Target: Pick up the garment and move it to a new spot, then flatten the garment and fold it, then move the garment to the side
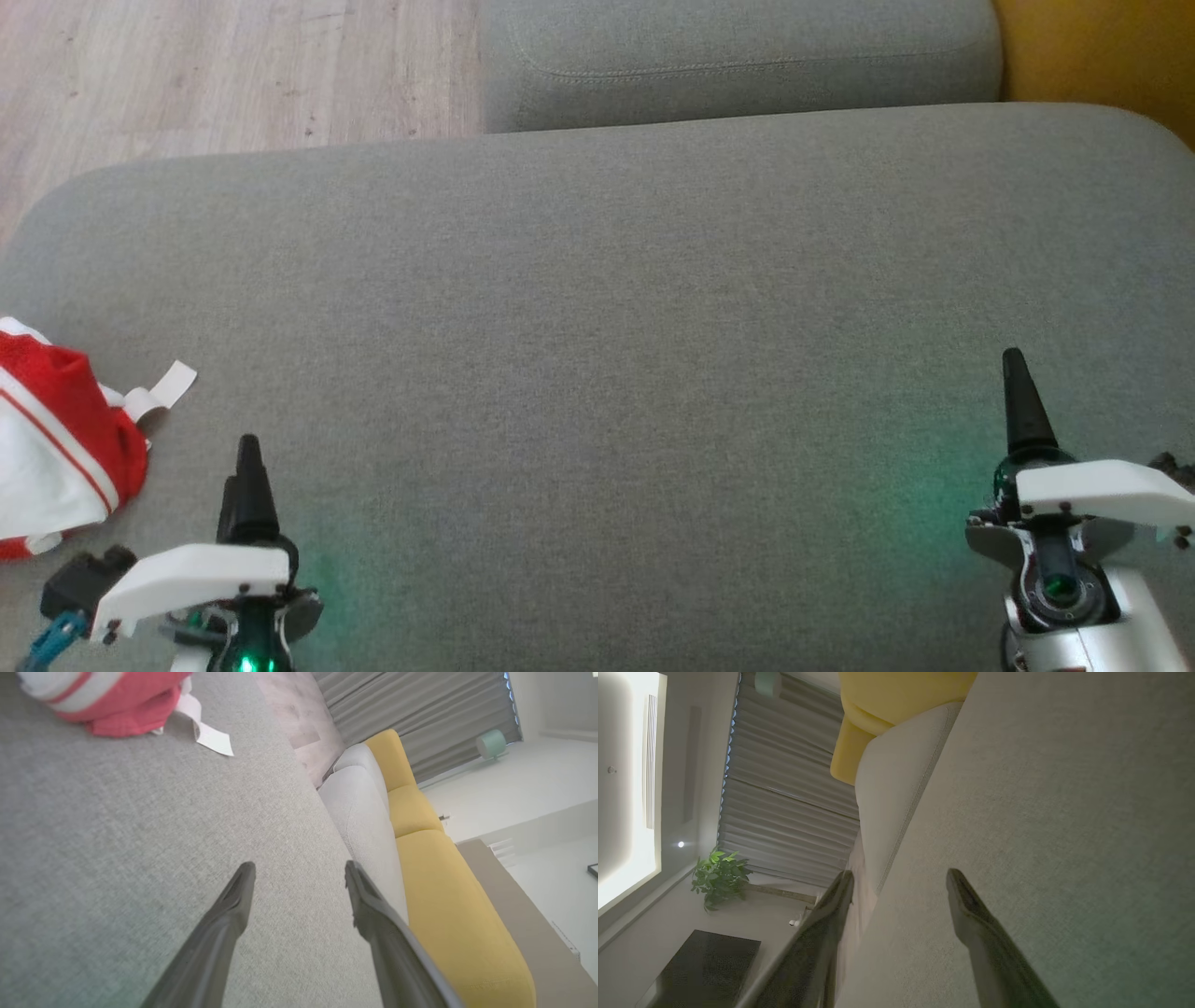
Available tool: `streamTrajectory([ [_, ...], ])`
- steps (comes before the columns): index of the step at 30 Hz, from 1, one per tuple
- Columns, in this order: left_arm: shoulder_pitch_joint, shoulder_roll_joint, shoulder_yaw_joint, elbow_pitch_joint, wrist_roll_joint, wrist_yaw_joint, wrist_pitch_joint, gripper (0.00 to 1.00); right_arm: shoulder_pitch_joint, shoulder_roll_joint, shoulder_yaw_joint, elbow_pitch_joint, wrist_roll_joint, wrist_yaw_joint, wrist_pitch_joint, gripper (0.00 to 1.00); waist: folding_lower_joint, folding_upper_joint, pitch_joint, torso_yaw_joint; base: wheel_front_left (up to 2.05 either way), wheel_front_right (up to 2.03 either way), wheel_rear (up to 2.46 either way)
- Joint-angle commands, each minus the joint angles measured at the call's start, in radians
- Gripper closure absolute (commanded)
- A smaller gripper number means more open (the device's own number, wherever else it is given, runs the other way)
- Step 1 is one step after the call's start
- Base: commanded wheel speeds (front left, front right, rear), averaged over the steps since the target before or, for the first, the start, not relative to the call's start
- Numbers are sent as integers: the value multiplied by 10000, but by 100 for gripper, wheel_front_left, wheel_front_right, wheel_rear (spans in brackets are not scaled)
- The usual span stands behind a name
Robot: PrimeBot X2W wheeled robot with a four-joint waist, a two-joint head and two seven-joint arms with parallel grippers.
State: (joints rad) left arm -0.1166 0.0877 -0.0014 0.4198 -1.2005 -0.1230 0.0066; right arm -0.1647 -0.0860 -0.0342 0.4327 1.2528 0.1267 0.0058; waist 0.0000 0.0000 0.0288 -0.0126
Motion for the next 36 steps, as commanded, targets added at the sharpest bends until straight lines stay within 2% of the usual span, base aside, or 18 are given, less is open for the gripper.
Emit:
streamTrajectory([
  [1,-629,281,33,-213,353,-24,-118,0,-705,-244,138,-233,-339,12,-122,0,0,0,5,-7,0,0,0],
  [18,-1041,341,-117,352,2788,113,-651,0,-1225,-261,594,391,-3005,18,-653,0,0,0,21,22,0,0,0],
  [36,-1107,315,-222,534,5086,206,-1155,0,-1572,-298,1044,760,-5340,24,-1154,0,0,0,27,-34,0,0,0],
])
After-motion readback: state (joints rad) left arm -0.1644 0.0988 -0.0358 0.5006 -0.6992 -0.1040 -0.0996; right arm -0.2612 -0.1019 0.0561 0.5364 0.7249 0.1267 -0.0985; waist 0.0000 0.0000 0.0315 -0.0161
